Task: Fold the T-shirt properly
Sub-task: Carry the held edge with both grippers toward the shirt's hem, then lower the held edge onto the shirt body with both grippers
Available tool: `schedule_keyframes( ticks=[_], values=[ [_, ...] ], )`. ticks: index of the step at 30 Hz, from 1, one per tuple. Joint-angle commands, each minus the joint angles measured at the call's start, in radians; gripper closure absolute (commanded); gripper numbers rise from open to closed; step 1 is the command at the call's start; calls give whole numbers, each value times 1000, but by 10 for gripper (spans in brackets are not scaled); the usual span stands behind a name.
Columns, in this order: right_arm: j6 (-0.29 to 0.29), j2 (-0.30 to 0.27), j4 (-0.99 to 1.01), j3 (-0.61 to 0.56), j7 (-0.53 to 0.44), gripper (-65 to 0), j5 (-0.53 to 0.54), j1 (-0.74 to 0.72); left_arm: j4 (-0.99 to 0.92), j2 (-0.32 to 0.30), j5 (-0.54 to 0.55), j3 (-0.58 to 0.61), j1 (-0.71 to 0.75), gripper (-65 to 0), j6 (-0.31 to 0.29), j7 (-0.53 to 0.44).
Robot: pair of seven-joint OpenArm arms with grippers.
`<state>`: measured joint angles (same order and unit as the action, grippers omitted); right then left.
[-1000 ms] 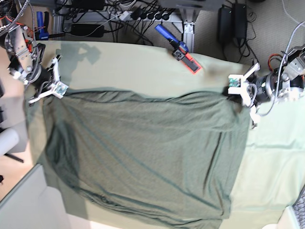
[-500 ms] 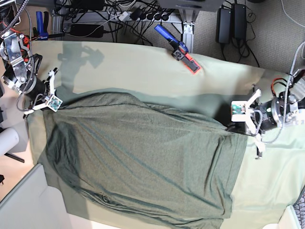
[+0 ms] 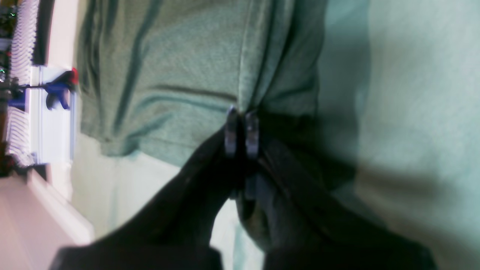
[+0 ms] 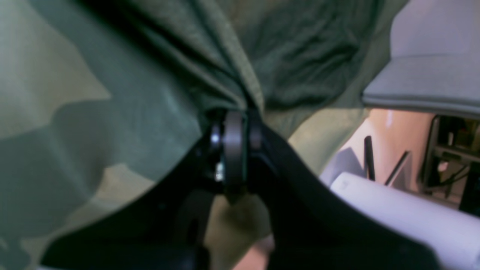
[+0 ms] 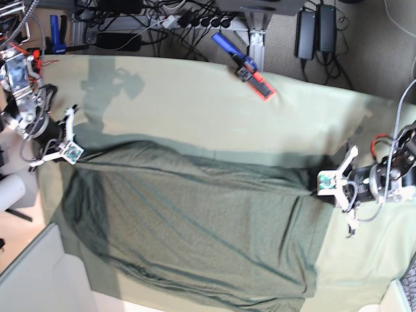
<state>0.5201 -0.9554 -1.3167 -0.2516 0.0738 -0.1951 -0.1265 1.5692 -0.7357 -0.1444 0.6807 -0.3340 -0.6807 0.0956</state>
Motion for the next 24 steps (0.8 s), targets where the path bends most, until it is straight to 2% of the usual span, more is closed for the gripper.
schedule_keyframes(
  ticks=[1,8,14,24],
  values=[
    [8,-18,2,14,-7,0,-5,-29,-9,-4,6,-13,-40,0,-15,-30],
    [8,31,73,14,-14,0,-11,-89,-121,40,6,-13,-121,0,-17,-49],
    [8,56,98,14,-14,0,-30,-134,-212,48,5,-12,-185,0,-17,-135],
    [8,79,159,-65,-26,0,-37,-192,-397,156,-11,-11,-261,0,-17,-137]
  ],
)
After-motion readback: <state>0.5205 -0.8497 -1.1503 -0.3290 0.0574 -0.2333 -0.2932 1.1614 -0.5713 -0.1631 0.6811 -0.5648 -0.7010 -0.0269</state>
